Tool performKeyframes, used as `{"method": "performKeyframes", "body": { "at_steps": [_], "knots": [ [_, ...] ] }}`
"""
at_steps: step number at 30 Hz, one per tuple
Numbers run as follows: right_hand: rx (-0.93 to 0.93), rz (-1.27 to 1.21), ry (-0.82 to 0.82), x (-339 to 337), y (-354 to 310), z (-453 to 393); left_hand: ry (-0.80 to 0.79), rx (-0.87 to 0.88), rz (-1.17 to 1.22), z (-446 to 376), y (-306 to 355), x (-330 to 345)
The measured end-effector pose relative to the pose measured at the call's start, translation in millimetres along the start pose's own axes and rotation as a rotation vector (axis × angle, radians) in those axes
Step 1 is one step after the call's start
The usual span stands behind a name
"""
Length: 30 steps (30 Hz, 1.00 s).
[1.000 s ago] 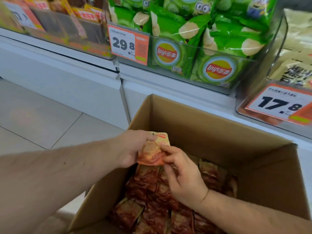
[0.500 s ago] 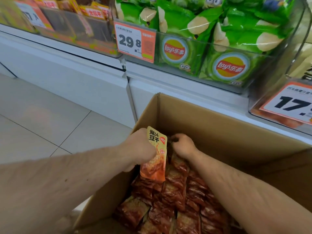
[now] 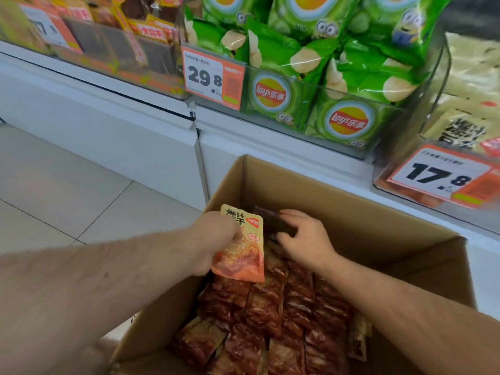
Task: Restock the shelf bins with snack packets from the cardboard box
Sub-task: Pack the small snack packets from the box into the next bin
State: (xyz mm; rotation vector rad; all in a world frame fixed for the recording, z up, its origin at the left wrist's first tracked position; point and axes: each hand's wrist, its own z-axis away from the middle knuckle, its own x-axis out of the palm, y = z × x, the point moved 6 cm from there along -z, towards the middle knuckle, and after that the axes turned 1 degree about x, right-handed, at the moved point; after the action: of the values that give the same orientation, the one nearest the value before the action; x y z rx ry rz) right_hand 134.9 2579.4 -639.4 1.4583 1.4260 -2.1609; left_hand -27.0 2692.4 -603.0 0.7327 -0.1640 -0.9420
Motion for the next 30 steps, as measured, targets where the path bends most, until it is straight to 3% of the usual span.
{"method": "performKeyframes", "body": {
  "at_steps": [6,13,16,18,21,23,26,28,30],
  "knots": [
    [-0.351,-0.015,0.162,-72,-46,82,0.001,-0.018,0.180,30,1,9],
    [-0.705,0.148,0.157,-93,-69,143,-0.245,0.116,0.372,66,23,45],
    [-0.764,0.204,0.153,-104,-71,154,-0.314,0.206,0.326,77,30,56],
    [-0.784,0.223,0.148,-114,-77,161,-0.314,0.359,0.211,82,37,60],
    [-0.654,0.109,0.256,-141,-87,164,-0.308,0.541,0.095,93,50,63],
    [-0.344,-0.019,0.344,-162,-82,155,-0.312,0.624,0.061,103,59,67],
    [0.076,-0.362,0.155,-169,-67,140,-0.354,0.704,0.023,120,67,78],
    [0.097,-0.534,0.004,-174,-73,138,-0.387,0.756,-0.022,131,69,87],
    [0.032,-0.554,-0.043,-181,-79,140,-0.423,0.804,-0.089,142,70,95]
  ]
}}
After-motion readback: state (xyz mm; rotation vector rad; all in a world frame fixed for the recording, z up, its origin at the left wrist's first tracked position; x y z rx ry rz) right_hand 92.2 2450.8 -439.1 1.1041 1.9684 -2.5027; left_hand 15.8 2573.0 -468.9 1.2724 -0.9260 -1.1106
